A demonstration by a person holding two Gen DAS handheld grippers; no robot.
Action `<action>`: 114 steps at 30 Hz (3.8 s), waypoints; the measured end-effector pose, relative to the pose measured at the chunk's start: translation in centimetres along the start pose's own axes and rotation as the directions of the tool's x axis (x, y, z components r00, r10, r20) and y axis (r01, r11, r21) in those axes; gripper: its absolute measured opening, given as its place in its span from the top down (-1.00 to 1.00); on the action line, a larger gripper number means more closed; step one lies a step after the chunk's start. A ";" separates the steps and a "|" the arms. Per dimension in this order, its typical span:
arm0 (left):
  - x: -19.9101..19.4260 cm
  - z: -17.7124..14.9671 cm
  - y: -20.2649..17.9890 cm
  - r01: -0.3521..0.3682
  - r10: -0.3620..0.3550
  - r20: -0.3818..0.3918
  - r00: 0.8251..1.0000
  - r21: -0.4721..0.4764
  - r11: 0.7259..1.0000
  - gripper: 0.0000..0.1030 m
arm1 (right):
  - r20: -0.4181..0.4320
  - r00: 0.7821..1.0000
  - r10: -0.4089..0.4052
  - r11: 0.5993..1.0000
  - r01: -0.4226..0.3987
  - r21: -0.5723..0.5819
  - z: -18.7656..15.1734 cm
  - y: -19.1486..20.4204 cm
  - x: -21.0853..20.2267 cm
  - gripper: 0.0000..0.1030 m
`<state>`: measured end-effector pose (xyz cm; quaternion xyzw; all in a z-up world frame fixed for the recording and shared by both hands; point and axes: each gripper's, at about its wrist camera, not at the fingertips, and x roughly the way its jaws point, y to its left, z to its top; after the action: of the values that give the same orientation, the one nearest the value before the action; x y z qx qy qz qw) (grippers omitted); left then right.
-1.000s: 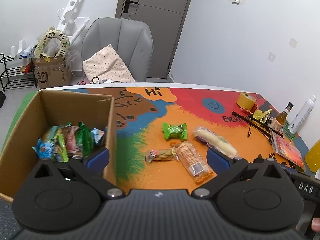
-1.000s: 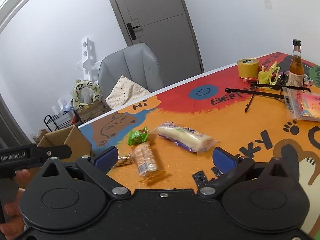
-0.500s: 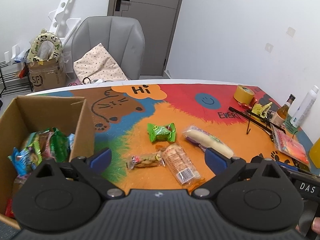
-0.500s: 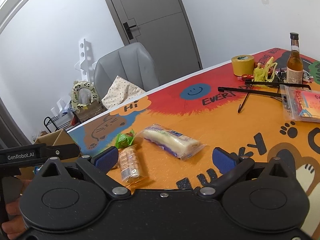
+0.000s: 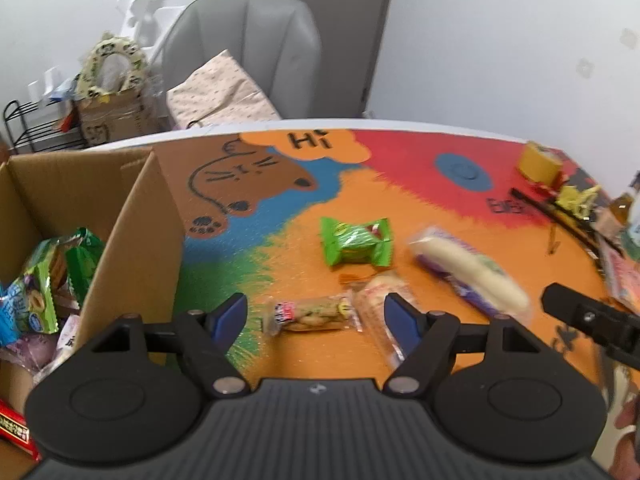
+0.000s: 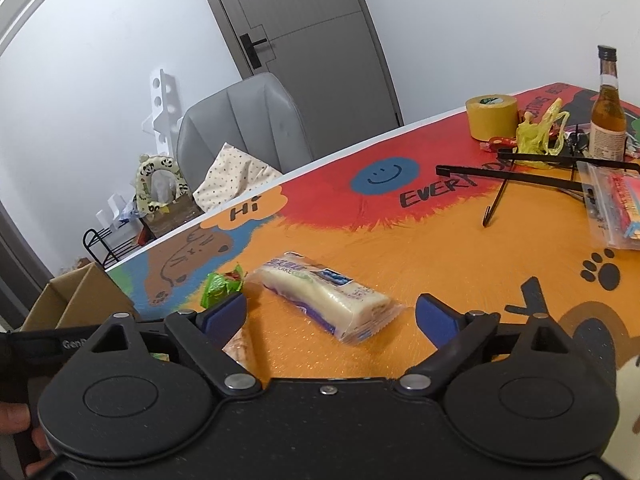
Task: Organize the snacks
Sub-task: 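Move both grippers back over the remaining snacks, then grasp the clear peanut snack bag with the left gripper while the right grasps the white cake pack, then carry the peanut bag and white cake pack over the cardboard box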
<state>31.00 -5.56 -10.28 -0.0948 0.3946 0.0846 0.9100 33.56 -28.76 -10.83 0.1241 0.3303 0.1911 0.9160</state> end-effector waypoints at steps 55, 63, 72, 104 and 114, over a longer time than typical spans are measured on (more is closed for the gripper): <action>-1.8 -1.5 0.1 0.094 -0.095 0.046 0.994 0.022 0.995 0.74 | -0.042 0.999 -0.013 0.999 0.011 -0.032 -2.5 1.2 -0.6 0.45; -4.3 -1.3 0.7 0.103 -0.106 0.067 0.992 0.048 0.994 0.74 | -0.001 1.000 0.030 0.999 -0.030 -0.028 -1.7 3.1 -2.0 0.46; -6.9 -1.1 2.6 0.104 -0.108 0.093 0.990 0.048 0.993 0.74 | 0.028 0.996 0.081 0.996 -0.079 -0.046 -1.1 5.9 -3.1 0.46; -11.5 -2.5 15.3 0.052 -0.046 0.111 0.993 -0.051 0.997 0.73 | 0.013 0.980 0.198 0.970 -0.194 -0.145 -2.8 18.2 -3.3 0.46; -11.5 -2.8 17.7 0.005 0.003 0.083 0.997 -0.091 0.996 0.65 | -0.017 0.976 0.219 0.959 -0.219 -0.178 -3.4 21.6 -2.5 0.46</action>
<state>17.22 10.00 -5.56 -0.1330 0.3522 0.1058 0.9203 23.75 -10.19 -4.36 0.0773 0.2948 0.3199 0.8971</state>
